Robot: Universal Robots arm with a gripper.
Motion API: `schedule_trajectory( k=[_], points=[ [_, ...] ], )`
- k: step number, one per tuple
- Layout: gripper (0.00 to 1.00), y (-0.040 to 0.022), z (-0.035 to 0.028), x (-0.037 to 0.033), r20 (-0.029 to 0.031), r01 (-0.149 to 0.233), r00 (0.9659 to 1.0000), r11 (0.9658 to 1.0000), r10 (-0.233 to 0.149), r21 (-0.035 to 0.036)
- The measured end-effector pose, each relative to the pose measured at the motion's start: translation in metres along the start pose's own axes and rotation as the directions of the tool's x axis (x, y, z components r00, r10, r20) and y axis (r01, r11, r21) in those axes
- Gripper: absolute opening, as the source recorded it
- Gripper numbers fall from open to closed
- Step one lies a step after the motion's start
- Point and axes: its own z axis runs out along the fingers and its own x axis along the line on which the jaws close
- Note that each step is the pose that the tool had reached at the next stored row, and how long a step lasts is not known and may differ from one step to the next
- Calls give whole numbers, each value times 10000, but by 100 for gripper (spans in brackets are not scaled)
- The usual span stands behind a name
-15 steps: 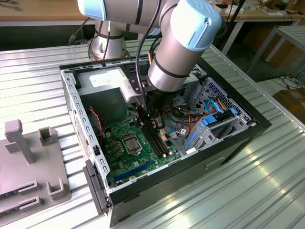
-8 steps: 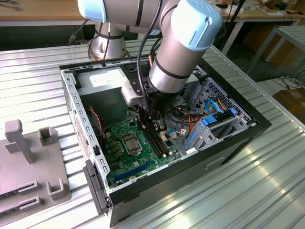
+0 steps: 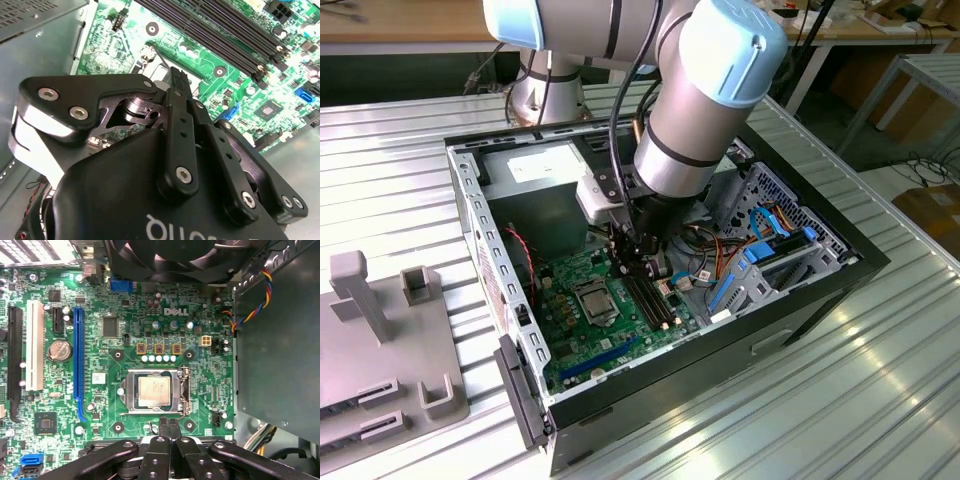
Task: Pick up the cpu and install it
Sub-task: 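Install the first cpu locking lever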
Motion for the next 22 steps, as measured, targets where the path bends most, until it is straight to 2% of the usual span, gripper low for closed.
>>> schedule_trajectory(
  k=[6, 11, 13, 16, 21, 22],
  points=[
    [11, 0, 10, 31, -152, 1, 9999, 10000, -1, -2],
    [11, -5, 43, 39, -254, 7, 9997, 10000, -7, -4],
    [11, -6, 60, 41, -269, 13, 9996, 10000, -13, -4],
    [11, -6, 76, 48, -321, 22, 9995, 10000, -22, -5],
    [11, -7, 82, 73, -461, 29, 9989, 10000, -29, -8],
    [11, -8, 85, 80, -472, 32, 9989, 10000, -33, -8]
  ],
)
